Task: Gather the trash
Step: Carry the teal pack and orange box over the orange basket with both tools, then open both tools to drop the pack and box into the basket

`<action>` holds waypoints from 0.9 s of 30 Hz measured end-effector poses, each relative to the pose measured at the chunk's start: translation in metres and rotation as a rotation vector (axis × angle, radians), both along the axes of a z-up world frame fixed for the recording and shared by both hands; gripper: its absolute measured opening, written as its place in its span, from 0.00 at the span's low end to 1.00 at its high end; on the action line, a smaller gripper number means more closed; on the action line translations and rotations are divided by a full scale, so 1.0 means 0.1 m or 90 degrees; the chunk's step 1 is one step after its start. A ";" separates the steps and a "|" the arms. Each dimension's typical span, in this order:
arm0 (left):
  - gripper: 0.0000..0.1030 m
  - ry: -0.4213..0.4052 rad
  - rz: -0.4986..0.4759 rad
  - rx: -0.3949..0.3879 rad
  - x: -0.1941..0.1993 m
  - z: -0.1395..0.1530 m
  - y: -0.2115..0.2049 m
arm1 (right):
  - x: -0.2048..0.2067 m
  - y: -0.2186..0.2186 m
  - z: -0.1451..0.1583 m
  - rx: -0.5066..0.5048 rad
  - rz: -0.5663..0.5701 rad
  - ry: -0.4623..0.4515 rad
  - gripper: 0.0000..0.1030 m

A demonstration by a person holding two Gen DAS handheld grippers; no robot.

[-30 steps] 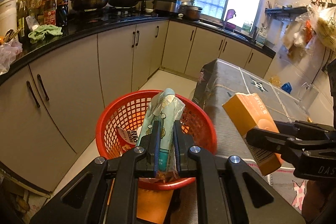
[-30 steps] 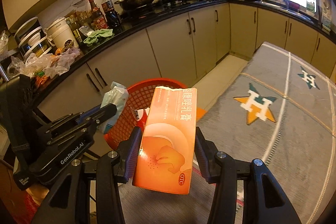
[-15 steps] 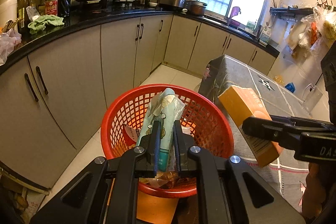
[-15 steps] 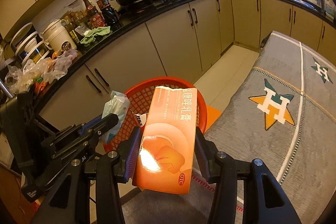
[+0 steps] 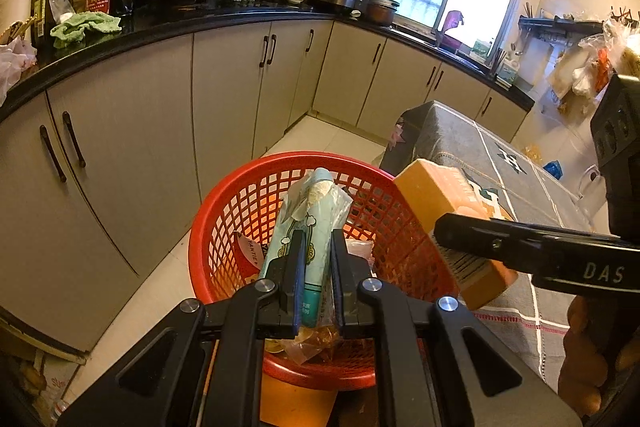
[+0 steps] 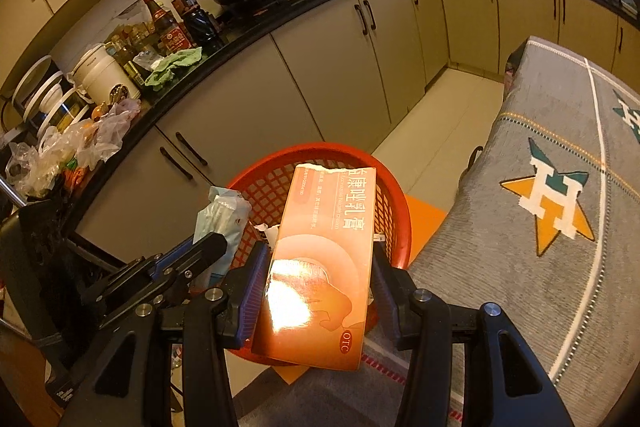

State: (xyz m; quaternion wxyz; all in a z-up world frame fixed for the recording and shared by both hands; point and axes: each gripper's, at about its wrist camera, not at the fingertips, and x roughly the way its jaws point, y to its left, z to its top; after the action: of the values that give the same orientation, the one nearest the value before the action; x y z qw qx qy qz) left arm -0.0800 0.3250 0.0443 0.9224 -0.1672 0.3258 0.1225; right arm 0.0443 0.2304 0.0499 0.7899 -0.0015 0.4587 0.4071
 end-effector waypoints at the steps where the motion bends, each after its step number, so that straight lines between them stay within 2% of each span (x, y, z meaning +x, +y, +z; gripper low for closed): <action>1: 0.11 0.001 0.000 -0.001 0.01 -0.01 0.01 | 0.01 0.01 -0.02 0.001 -0.001 0.004 0.52; 10: 0.11 0.005 0.001 -0.009 0.08 -0.05 0.05 | 0.12 0.06 -0.11 0.008 -0.003 0.025 0.52; 27: 0.13 0.009 0.003 -0.012 0.15 -0.13 0.09 | 0.19 0.16 -0.15 0.004 -0.007 0.028 0.53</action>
State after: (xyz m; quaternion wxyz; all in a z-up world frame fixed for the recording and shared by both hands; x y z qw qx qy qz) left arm -0.0651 0.3336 0.0310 0.9184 -0.1755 0.3328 0.1224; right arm 0.0632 0.2468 0.0347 0.7818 0.0127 0.4749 0.4039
